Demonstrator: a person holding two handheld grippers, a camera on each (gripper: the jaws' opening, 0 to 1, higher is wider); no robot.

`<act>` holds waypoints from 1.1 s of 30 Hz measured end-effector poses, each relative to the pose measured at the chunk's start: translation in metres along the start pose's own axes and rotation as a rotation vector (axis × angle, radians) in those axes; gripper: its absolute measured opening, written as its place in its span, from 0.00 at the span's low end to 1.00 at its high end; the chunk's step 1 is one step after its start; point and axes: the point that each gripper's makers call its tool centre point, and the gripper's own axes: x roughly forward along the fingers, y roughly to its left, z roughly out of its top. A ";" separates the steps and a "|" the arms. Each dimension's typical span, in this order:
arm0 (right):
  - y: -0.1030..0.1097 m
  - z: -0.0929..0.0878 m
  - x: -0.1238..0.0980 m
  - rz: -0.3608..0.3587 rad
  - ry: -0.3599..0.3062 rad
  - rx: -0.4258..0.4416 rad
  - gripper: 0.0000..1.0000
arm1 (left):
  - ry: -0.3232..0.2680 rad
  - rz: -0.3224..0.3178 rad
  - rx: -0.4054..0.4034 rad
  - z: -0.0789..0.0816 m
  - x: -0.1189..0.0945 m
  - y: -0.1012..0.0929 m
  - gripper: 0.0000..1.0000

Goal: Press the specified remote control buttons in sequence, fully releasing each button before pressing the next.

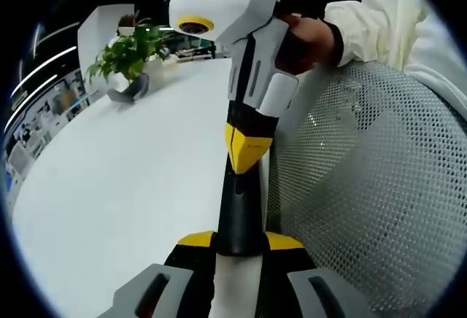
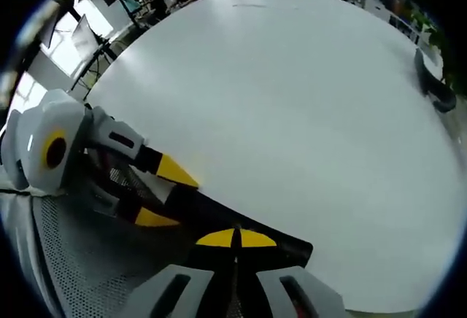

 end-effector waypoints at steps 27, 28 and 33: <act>-0.003 -0.004 -0.001 -0.016 0.021 0.013 0.00 | 0.002 -0.001 0.005 0.000 0.001 0.000 0.24; -0.002 -0.005 -0.002 -0.014 0.026 0.020 0.00 | 0.002 -0.001 0.005 0.000 0.001 0.000 0.24; 0.001 -0.009 -0.002 0.003 0.057 0.046 0.00 | 0.002 -0.001 0.004 0.000 0.001 0.000 0.24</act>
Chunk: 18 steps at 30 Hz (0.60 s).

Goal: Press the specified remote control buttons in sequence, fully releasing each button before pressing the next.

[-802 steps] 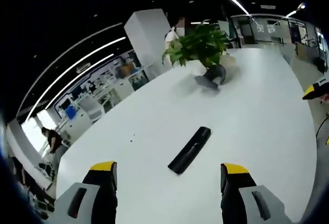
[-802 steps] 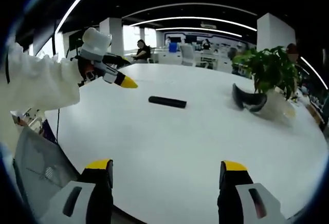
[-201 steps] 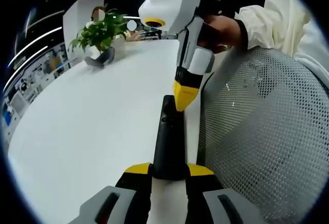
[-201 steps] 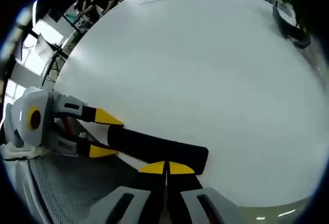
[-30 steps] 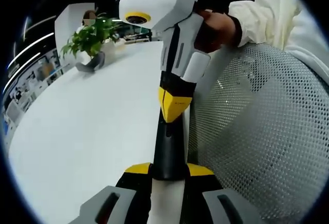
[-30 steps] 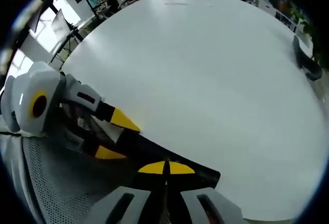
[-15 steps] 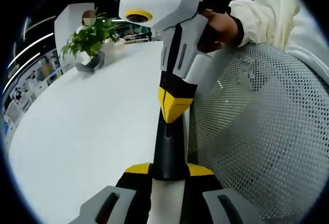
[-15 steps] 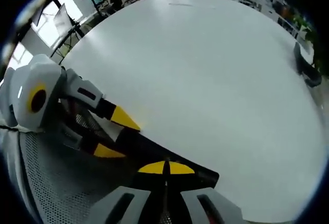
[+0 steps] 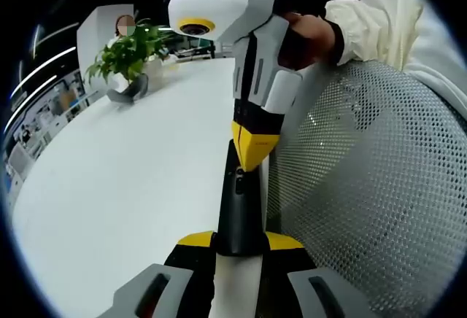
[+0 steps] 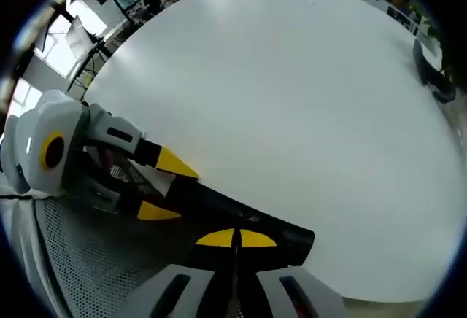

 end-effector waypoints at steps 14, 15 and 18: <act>0.003 -0.004 0.003 -0.024 0.019 -0.062 0.00 | -0.002 0.000 -0.002 0.000 0.000 0.000 0.24; 0.003 -0.005 0.003 -0.033 0.021 -0.081 0.00 | -0.002 0.000 -0.002 0.000 0.000 0.000 0.24; 0.004 -0.006 0.004 -0.047 0.026 -0.104 0.00 | -0.002 0.000 -0.002 0.000 0.000 0.000 0.24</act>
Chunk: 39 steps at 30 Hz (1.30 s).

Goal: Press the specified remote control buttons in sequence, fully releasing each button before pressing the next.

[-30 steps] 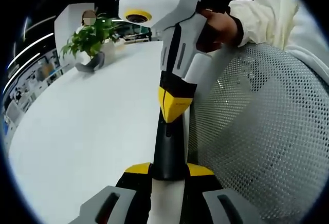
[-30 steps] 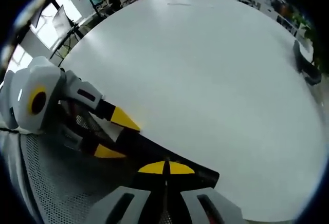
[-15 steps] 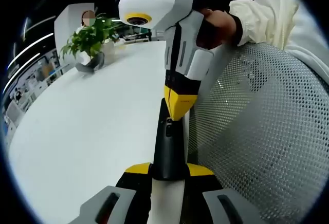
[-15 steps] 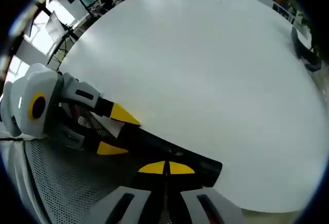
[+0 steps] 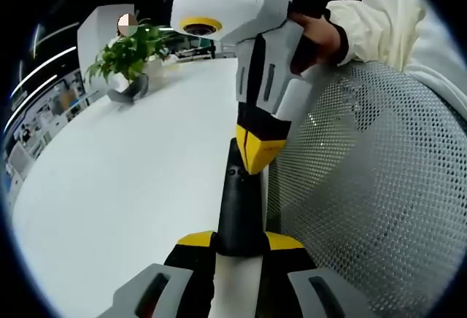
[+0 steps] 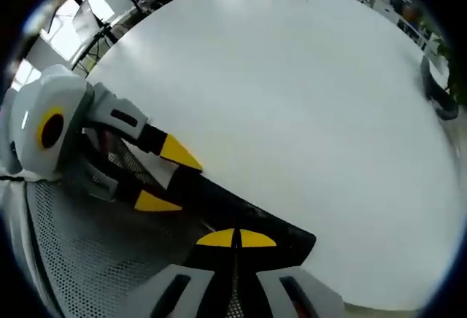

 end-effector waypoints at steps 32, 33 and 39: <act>0.004 0.006 -0.003 0.125 -0.046 0.123 0.00 | -0.001 0.004 0.002 0.000 -0.002 0.000 0.24; 0.005 0.007 -0.004 0.135 -0.053 0.128 0.00 | -0.002 0.004 0.002 0.000 -0.002 0.000 0.24; 0.009 0.017 -0.003 0.172 -0.109 0.122 0.00 | -0.002 0.005 0.000 0.000 -0.001 0.000 0.24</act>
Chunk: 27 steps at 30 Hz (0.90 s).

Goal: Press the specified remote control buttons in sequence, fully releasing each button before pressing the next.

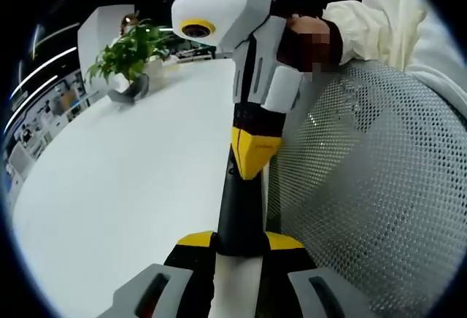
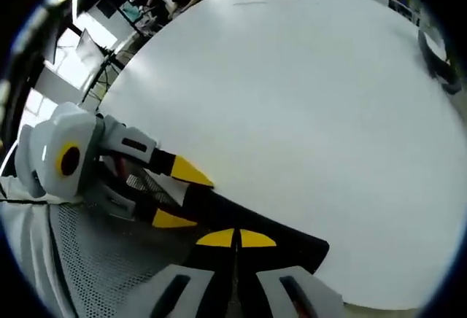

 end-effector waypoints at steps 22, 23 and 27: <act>-0.001 -0.002 0.005 -0.035 0.022 -0.058 0.00 | -0.009 0.003 -0.015 0.001 0.001 0.000 0.24; -0.001 -0.001 0.005 -0.038 0.022 -0.057 0.00 | -0.009 0.003 -0.016 0.000 0.001 0.000 0.24; -0.004 -0.001 0.005 -0.018 0.016 0.013 0.00 | -0.008 0.002 -0.016 0.000 0.001 0.000 0.24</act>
